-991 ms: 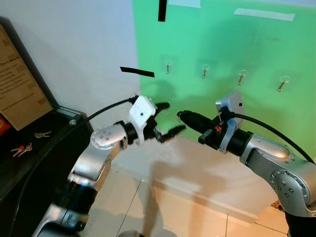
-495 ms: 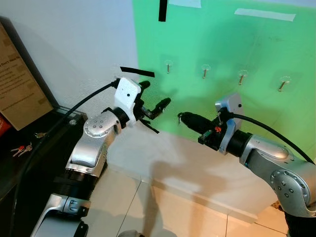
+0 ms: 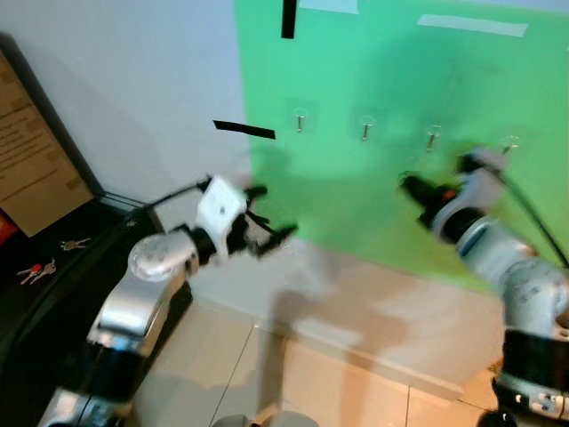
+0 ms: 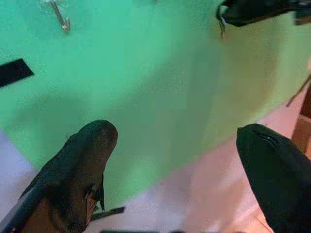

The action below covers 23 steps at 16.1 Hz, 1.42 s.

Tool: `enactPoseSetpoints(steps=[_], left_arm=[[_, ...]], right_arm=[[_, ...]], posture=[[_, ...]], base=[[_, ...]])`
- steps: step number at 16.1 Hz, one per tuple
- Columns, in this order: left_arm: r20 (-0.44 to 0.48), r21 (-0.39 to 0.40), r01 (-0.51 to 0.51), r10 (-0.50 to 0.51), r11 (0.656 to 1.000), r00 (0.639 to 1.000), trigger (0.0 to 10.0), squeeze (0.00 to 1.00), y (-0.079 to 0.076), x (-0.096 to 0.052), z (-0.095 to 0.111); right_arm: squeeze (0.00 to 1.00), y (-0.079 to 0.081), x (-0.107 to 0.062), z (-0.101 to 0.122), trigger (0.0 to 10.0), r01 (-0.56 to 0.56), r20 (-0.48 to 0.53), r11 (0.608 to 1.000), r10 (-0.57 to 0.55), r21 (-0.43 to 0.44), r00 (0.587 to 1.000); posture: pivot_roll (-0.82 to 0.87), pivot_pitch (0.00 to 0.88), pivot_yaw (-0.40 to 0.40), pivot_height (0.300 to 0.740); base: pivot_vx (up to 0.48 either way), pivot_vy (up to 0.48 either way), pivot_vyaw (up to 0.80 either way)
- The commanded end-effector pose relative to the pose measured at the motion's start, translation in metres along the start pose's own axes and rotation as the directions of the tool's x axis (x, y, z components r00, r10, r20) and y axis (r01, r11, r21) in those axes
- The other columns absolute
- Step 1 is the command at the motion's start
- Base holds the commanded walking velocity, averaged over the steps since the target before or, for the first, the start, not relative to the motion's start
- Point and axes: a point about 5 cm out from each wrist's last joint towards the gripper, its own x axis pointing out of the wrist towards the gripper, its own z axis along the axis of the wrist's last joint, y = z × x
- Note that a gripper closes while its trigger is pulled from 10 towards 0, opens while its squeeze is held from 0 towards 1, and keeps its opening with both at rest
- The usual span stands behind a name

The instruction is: Hang keys on a hook

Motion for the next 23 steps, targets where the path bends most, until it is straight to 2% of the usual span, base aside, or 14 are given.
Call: enactPoseSetpoints(steps=[1, 7, 10, 17, 23], left_arm=[[0.004, 0.008, 0.035, -0.035, 0.999, 0.999, 10.0, 0.00, -0.003, -0.002, 0.005], [-0.008, -0.011, 0.088, -0.088, 0.996, 0.996, 10.0, 0.00, -0.016, -0.010, 0.005], [-0.010, -0.018, 0.099, -0.099, 0.995, 0.995, 10.0, 0.00, -0.019, -0.009, 0.006], [-0.007, -0.031, 0.147, -0.147, 0.989, 0.989, 10.0, 0.00, -0.025, -0.009, 0.009], [-0.010, -0.035, 0.152, -0.152, 0.988, 0.988, 10.0, 0.00, -0.027, -0.010, 0.009]], right_arm=[[0.00, 0.003, 0.001, 0.004, 10.0, -0.020, 0.010, 0.999, 0.020, 0.039, 1.000], [0.00, 0.005, 0.000, 0.018, 10.0, -0.010, 0.043, 0.984, 0.003, 0.180, 0.999], [0.00, 0.004, -0.003, 0.024, 10.0, -0.006, 0.053, 0.983, -0.004, 0.182, 0.999], [0.00, 0.017, -0.003, 0.041, 10.0, -0.041, 0.098, 0.978, 0.021, 0.202, 0.995], [0.00, 0.022, 0.004, 0.038, 10.0, -0.042, 0.070, 0.979, 0.029, 0.201, 0.997]], posture=[[-0.05, 0.000, 0.030, 0.740], [-0.05, 0.000, 0.018, 0.740], [-0.06, 0.000, 0.022, 0.740], [-0.06, 0.000, 0.027, 0.740], [-0.04, 0.000, 0.017, 0.740]], base=[[0.000, 0.000, 0.00], [0.000, 0.000, 0.00], [0.000, 0.000, 0.00], [0.000, 0.000, 0.00], [0.000, 0.000, 0.00]])
